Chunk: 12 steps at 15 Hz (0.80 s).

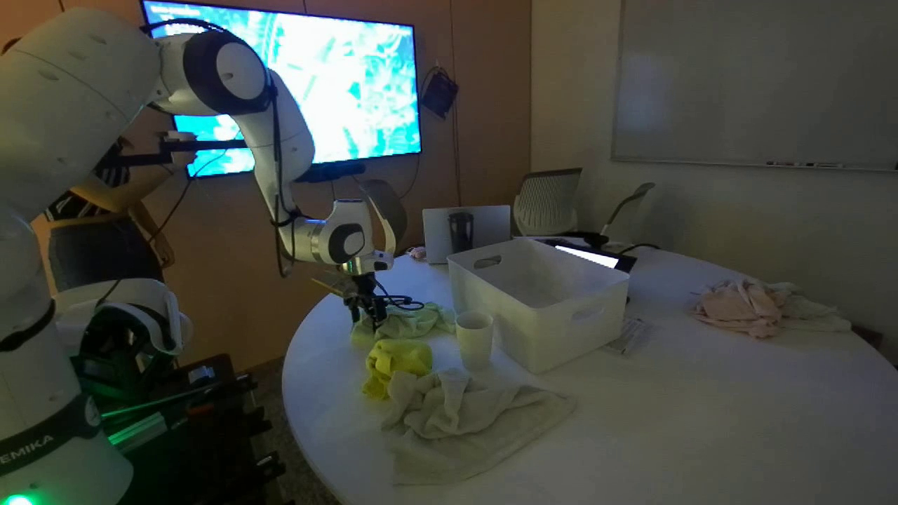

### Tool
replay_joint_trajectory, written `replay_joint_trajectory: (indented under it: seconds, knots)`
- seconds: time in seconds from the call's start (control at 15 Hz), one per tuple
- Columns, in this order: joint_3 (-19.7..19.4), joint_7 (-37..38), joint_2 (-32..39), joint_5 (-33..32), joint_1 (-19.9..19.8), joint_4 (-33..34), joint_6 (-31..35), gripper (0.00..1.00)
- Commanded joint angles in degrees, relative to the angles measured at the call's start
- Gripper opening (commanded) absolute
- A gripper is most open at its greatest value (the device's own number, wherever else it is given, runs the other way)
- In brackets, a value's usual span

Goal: Put each towel in the white box, and each item from the towel in the white mug

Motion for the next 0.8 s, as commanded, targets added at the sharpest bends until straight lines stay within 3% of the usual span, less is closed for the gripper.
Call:
replay_joint_trajectory:
  seconds: [0.0, 0.33, 0.4, 0.47, 0.73]
  knots:
    - [-3.54, 1.48, 2.74, -0.11, 2.69, 2.86, 3.18, 1.0]
    - [-7.55, 2.44, 3.94, -0.81, 5.52, 3.81, 3.93, 1.0]
    - [-7.95, 2.36, 4.09, -0.75, 5.79, 4.0, 3.7, 0.78]
    - [-8.4, 2.42, 4.13, -0.76, 6.19, 4.03, 3.5, 0.75]
    - [-8.85, 1.15, 2.73, -0.91, 6.13, 3.28, 2.33, 0.42]
